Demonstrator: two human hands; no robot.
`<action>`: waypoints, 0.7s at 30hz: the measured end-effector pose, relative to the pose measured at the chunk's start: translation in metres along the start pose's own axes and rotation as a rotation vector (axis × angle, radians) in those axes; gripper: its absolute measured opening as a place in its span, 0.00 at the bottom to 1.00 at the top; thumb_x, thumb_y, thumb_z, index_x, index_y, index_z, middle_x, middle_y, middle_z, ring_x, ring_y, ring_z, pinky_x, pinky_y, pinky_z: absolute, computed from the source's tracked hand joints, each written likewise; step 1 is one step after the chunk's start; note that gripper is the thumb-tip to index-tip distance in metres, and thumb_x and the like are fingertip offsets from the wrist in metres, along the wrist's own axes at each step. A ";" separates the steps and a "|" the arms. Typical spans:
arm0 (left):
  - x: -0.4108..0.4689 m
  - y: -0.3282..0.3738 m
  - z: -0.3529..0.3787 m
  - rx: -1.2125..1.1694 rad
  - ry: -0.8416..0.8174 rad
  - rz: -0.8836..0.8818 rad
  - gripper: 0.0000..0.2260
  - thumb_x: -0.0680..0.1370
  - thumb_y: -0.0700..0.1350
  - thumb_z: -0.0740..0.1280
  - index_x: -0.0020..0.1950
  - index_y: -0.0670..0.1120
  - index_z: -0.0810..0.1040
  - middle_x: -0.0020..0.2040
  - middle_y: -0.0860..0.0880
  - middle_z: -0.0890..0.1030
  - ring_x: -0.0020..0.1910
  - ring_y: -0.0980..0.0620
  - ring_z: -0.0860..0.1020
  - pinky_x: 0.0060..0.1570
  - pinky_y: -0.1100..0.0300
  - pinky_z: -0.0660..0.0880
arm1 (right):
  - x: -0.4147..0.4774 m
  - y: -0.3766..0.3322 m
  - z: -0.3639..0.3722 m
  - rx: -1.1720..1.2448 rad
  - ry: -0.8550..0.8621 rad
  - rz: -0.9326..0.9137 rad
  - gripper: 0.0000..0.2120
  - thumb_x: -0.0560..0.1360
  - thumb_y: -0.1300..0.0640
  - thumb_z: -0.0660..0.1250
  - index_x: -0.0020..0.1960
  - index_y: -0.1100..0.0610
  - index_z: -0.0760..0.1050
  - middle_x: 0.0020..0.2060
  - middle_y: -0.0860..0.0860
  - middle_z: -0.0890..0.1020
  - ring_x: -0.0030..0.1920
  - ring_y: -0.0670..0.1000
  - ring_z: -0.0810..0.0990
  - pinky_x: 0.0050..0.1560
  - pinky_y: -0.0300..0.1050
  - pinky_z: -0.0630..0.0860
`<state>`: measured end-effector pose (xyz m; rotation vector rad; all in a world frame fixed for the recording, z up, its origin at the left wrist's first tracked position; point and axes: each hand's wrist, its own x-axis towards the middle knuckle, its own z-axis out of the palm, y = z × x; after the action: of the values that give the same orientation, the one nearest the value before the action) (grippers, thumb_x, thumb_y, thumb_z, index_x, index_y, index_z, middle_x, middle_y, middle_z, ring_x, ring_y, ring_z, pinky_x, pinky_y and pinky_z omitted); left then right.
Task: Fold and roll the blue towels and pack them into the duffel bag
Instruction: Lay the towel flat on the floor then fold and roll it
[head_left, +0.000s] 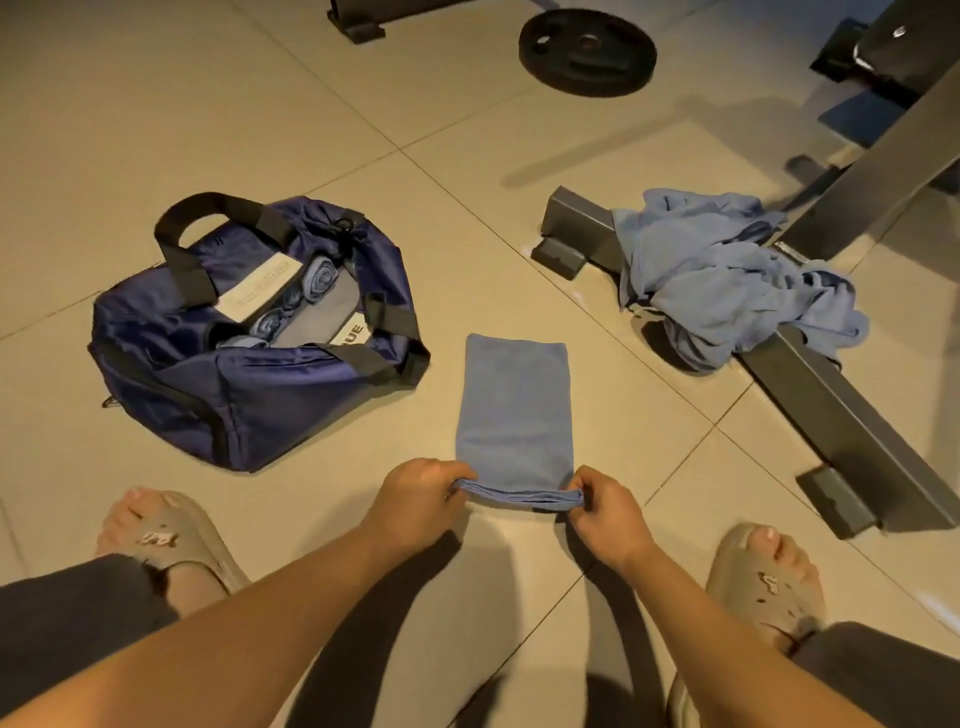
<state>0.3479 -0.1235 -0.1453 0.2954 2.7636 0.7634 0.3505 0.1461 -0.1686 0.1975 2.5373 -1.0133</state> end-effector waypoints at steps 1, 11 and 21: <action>-0.004 0.000 0.004 -0.003 0.003 -0.012 0.08 0.78 0.46 0.69 0.54 0.53 0.84 0.47 0.51 0.85 0.47 0.47 0.81 0.46 0.57 0.72 | -0.003 0.002 0.004 -0.015 0.005 -0.011 0.11 0.71 0.64 0.65 0.39 0.49 0.71 0.35 0.46 0.80 0.37 0.52 0.77 0.37 0.47 0.72; -0.015 -0.013 0.014 -0.076 -0.150 -0.077 0.08 0.79 0.52 0.66 0.49 0.54 0.85 0.46 0.55 0.84 0.45 0.53 0.79 0.47 0.52 0.77 | -0.014 0.014 0.005 -0.067 -0.028 -0.137 0.02 0.73 0.50 0.74 0.44 0.45 0.81 0.48 0.40 0.83 0.50 0.48 0.80 0.50 0.47 0.77; -0.007 -0.013 0.022 -0.002 -0.152 -0.121 0.11 0.82 0.53 0.65 0.56 0.53 0.86 0.46 0.51 0.79 0.48 0.50 0.74 0.50 0.54 0.71 | -0.016 0.027 0.011 0.003 -0.112 0.034 0.05 0.77 0.54 0.72 0.43 0.47 0.82 0.47 0.50 0.74 0.47 0.49 0.77 0.54 0.43 0.73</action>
<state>0.3597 -0.1260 -0.1691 0.1753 2.6110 0.6837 0.3754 0.1586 -0.1862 0.1784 2.4234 -0.9875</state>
